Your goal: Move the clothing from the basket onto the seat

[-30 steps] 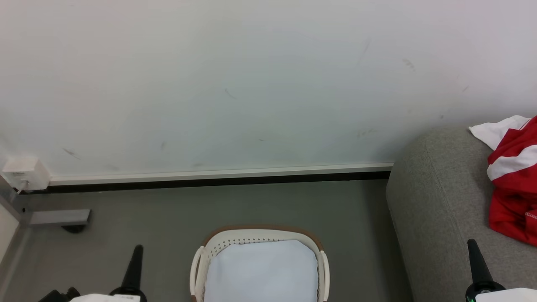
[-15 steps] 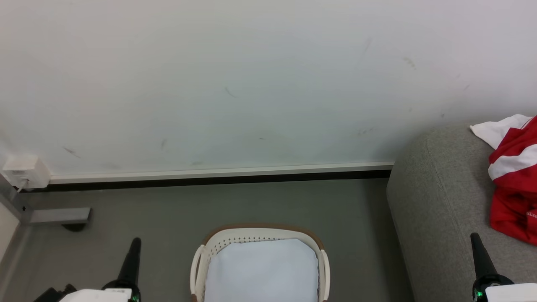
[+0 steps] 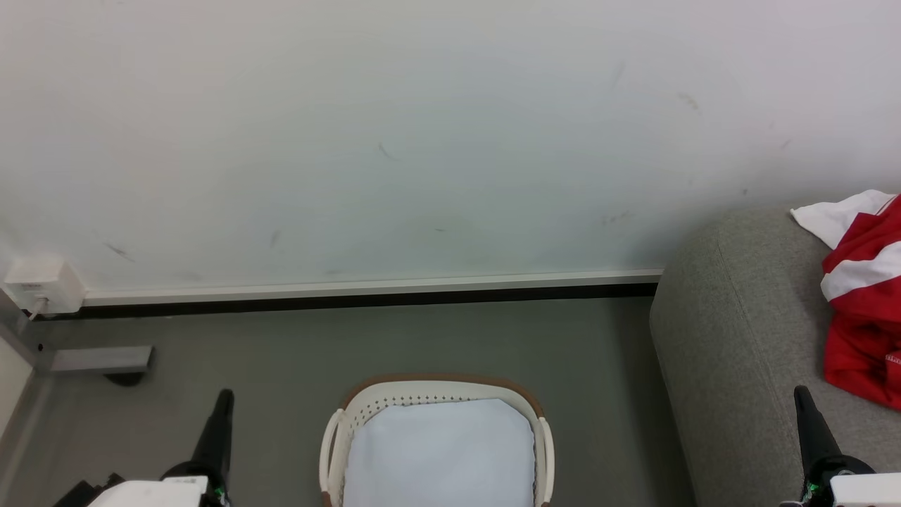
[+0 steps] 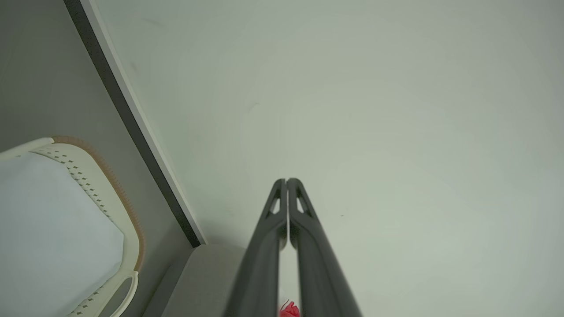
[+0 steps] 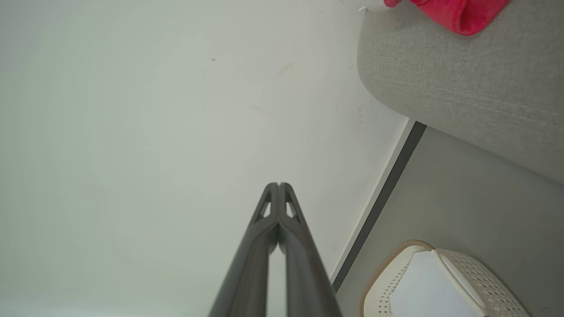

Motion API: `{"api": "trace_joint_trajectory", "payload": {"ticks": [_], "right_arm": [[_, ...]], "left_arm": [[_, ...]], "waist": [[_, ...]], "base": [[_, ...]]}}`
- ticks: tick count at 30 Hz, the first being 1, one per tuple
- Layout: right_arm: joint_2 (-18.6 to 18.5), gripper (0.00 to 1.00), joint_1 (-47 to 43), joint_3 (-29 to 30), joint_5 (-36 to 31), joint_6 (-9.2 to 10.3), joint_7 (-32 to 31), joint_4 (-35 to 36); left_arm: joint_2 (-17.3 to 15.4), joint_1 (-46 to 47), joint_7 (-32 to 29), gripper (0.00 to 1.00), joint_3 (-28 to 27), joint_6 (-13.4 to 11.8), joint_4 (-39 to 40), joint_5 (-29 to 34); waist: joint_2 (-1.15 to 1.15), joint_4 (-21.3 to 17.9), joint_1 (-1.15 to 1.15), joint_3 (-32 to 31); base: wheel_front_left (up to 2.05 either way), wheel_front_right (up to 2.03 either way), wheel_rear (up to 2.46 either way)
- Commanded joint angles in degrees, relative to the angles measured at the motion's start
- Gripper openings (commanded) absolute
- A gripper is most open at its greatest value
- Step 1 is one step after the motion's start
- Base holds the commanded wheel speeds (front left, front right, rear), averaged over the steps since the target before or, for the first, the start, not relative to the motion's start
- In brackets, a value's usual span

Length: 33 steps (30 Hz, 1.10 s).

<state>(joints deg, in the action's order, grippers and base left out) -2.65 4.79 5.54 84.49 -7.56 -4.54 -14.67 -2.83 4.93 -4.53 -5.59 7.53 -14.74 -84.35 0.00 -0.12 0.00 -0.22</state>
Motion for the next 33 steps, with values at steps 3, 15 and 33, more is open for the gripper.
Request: {"api": "trace_joint_trajectory", "payload": {"ticks": [3,15,33], "right_arm": [[-0.5,0.00,1.2,0.3,1.9,0.12,-0.6,0.5],[-0.5,0.00,1.6,1.0,6.9,0.13,-1.8,0.8],[-0.4,0.00,1.8,1.1,8.0,0.13,-2.2,0.8]], "left_arm": [[-0.2,1.0,-0.5,0.00,-0.5,-0.1,0.3,-2.3],[-0.1,1.5,-1.9,0.00,-1.0,-0.1,0.7,-6.9],[-0.1,1.6,-2.2,0.00,-1.1,-0.1,0.8,-8.4]], "waist": [[0.00,0.0,0.00,0.1],[0.00,0.1,0.00,0.3],[0.00,0.1,0.00,0.4]], "base": [[0.00,0.00,0.00],[0.00,0.00,0.00],[0.00,0.00,0.00]]}}
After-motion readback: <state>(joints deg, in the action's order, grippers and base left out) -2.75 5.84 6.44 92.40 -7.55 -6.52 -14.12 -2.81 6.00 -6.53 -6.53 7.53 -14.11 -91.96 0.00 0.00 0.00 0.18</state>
